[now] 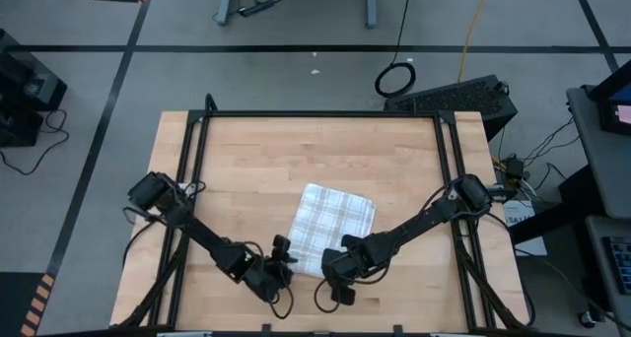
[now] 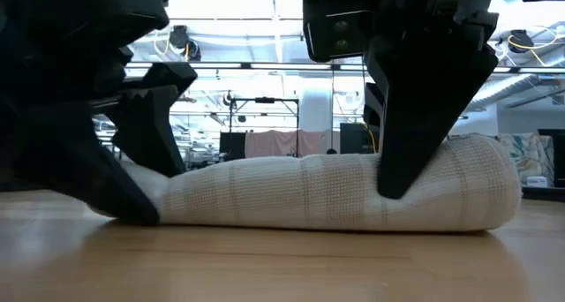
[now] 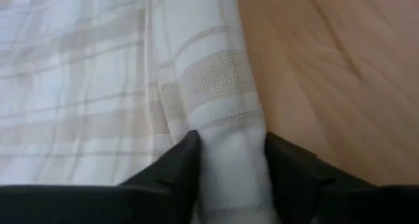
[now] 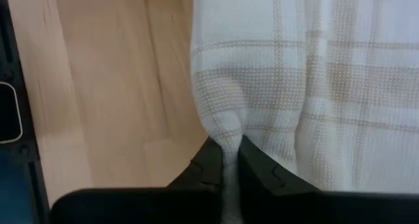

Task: Roll towel
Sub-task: Roll the towel

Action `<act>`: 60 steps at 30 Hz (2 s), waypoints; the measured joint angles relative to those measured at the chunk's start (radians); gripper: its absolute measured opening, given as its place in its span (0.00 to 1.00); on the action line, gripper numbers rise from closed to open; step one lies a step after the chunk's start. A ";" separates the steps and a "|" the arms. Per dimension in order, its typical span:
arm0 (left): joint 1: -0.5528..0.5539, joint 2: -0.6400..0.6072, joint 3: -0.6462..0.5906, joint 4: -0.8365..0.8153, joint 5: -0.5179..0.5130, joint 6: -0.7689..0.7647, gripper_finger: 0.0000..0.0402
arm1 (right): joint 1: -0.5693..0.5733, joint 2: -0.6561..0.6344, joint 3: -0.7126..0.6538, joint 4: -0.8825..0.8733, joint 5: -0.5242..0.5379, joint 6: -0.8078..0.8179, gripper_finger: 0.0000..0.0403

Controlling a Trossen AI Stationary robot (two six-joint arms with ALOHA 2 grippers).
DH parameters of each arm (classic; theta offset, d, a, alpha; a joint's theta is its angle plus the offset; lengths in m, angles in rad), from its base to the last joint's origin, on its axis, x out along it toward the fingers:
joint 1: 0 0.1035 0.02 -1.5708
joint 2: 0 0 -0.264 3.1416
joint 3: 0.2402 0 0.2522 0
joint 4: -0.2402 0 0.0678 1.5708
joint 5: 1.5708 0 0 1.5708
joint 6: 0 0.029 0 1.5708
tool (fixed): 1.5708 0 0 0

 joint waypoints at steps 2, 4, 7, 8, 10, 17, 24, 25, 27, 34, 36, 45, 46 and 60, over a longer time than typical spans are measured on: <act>0.014 0.000 0.000 0.001 0.023 0.004 0.32 | 0.000 0.000 0.000 -0.001 0.000 -0.018 0.04; 0.025 -0.003 0.000 -0.001 0.042 0.005 0.21 | 0.000 0.000 0.000 -0.002 0.000 -0.036 0.05; 0.041 -0.029 0.000 -0.044 0.091 -0.019 0.07 | 0.004 0.000 0.001 -0.009 0.009 -0.054 0.10; 0.045 -0.042 0.001 -0.065 0.113 -0.046 0.06 | 0.007 -0.001 0.002 -0.011 0.012 -0.060 0.12; 0.056 -0.071 0.010 -0.118 0.194 -0.115 0.06 | 0.017 -0.005 0.002 -0.014 0.013 -0.073 0.18; 0.104 -0.138 0.039 -0.172 0.504 -0.303 0.11 | 0.112 -0.043 0.002 -0.032 0.139 -0.099 0.41; 0.190 -0.137 0.038 -0.172 0.656 -0.358 0.09 | 0.227 -0.034 0.002 0.000 0.435 -0.109 0.55; 0.208 -0.137 0.038 -0.170 0.666 -0.358 0.08 | 0.233 -0.033 0.002 -0.007 0.453 -0.106 0.58; 0.244 -0.137 0.029 -0.148 0.686 -0.359 0.07 | 0.237 -0.033 0.002 -0.007 0.479 -0.103 0.62; 0.337 -0.136 -0.084 0.045 0.879 -0.366 0.07 | 0.199 -0.014 0.002 -0.104 0.505 -0.110 0.69; 0.353 -0.136 -0.110 0.096 0.930 -0.367 0.07 | 0.182 -0.010 0.002 -0.117 0.506 -0.131 0.68; 0.405 -0.137 -0.166 0.131 0.973 -0.375 0.08 | 0.087 0.002 0.002 -0.090 0.340 -0.235 0.64; 0.407 -0.137 -0.166 0.132 0.973 -0.383 0.08 | 0.076 0.009 0.002 -0.094 0.319 -0.243 0.63; 0.394 -0.142 -0.166 0.136 0.878 -0.376 0.24 | -0.005 0.023 0.002 -0.073 0.084 -0.260 0.12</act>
